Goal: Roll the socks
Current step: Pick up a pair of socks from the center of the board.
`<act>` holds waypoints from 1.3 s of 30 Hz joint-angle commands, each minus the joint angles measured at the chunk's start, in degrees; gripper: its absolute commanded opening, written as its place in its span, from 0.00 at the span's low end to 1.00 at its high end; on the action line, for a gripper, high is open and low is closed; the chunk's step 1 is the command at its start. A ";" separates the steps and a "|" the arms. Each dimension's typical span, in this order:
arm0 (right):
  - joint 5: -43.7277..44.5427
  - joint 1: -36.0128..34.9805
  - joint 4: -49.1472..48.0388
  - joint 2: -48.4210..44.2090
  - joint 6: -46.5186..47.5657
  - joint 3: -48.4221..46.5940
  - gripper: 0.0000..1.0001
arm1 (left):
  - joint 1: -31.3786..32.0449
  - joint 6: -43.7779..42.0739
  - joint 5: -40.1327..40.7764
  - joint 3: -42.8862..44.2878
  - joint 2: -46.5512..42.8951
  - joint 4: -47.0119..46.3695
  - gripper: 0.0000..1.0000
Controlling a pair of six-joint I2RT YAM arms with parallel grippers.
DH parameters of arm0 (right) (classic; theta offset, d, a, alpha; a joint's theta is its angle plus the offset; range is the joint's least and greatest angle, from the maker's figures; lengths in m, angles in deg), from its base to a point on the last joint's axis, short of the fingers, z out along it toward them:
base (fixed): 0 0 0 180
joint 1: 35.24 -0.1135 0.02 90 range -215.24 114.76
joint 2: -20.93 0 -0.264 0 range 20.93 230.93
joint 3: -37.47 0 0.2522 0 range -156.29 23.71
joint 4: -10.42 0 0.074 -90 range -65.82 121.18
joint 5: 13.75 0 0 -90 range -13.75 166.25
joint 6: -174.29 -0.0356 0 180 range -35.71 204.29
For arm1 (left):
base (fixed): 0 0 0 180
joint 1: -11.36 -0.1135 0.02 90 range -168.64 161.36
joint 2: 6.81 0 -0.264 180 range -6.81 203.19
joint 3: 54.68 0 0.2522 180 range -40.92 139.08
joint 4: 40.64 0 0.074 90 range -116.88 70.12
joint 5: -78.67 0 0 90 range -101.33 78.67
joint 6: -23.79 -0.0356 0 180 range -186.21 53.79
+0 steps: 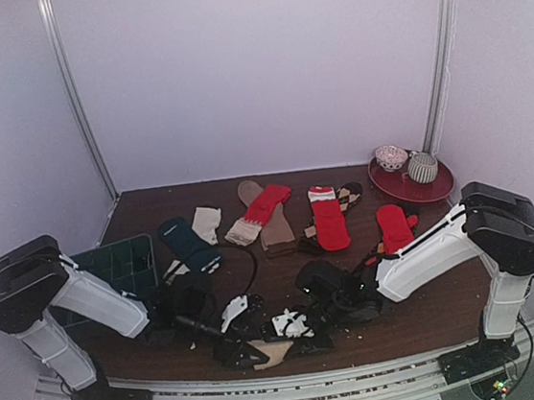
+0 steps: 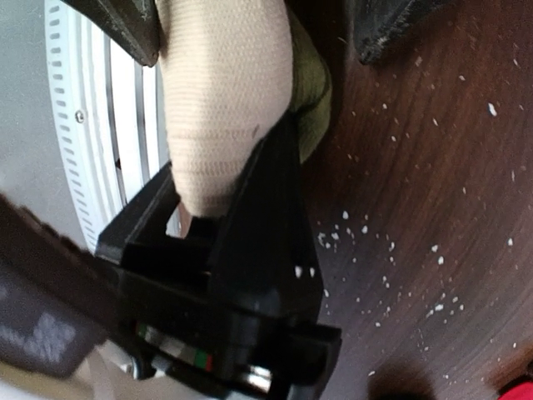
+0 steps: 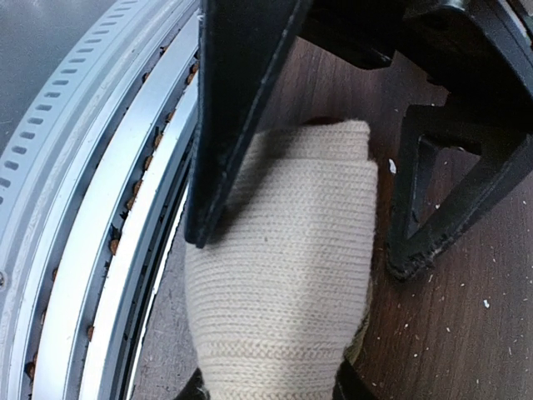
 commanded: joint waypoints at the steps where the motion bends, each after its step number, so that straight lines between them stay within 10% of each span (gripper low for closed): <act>1: 5.82 1.13 10.65 4.04 -0.68 2.91 0.29 | -0.24 3.74 -1.52 -2.84 1.02 -5.47 0.78; 15: 6.39 1.32 10.56 4.72 -1.30 2.76 0.29 | -0.18 10.48 -6.57 -3.44 7.96 -18.53 0.69; 33: 7.72 1.30 10.25 5.39 -2.43 2.74 0.29 | 0.25 8.55 -5.70 -1.09 9.42 -12.58 0.00; 39: 8.84 1.36 10.38 5.78 -3.27 2.18 0.29 | 0.77 7.78 -1.84 -0.99 9.48 -12.27 0.00</act>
